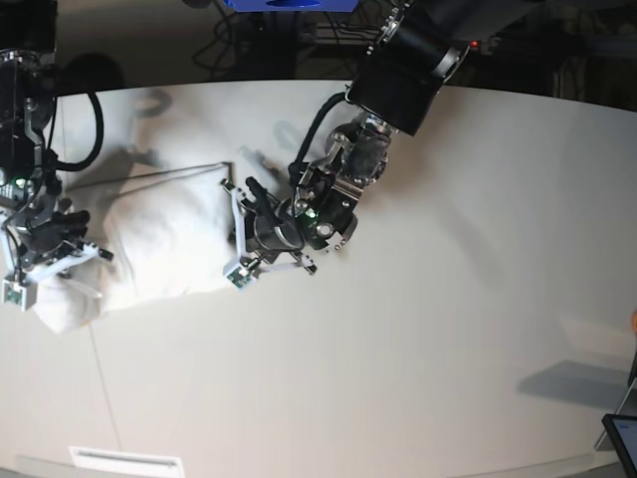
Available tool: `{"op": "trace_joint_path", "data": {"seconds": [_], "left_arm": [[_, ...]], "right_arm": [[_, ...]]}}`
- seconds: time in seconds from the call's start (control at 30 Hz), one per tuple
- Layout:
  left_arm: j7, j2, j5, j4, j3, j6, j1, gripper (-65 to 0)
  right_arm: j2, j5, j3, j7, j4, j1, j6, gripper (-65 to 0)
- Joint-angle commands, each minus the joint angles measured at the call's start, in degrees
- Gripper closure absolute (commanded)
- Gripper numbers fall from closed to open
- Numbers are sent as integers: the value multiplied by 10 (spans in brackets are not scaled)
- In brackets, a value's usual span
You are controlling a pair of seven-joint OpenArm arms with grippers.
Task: Fold the T-shirt properly
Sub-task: 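Grasp the shirt with both grippers and fold it over again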
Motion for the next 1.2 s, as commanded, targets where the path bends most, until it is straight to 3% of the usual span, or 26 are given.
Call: {"op": "trace_joint_path", "data": {"seconds": [0.0, 0.13, 0.27, 0.4, 0.5, 0.63, 0.77, 0.93, 1.17], "left_arm": [[49, -1, 10, -9, 5, -3, 1, 0], [49, -3, 10, -9, 4, -3, -3, 0], [49, -4, 10, -9, 4, -3, -3, 0], [49, -4, 10, -9, 5, -3, -3, 0], [49, -4, 10, -9, 5, -3, -3, 0], [49, -5, 10, -9, 5, -3, -2, 0], [49, -5, 10, -9, 7, -4, 1, 0], [49, -5, 10, -9, 7, -5, 3, 0], [50, -4, 10, -9, 8, -5, 4, 0]], "right_arm": [[15, -2, -5, 16, 11, 16, -4, 0], [25, -3, -39, 16, 11, 30, -14, 0], [26, -3, -87, 13, 10, 47, -75, 0], [38, -3, -152, 12, 7, 67, -102, 0], [50, -3, -199, 10, 6, 79, -144, 0], [59, -12, -246, -14, 4, 101, -144, 0], [54, -120, -285, -46, -5, 103, -144, 0], [18, -264, -334, -86, -8, 102, -144, 0], [-14, -324, -405, -92, -9, 110, -144, 0]]}}
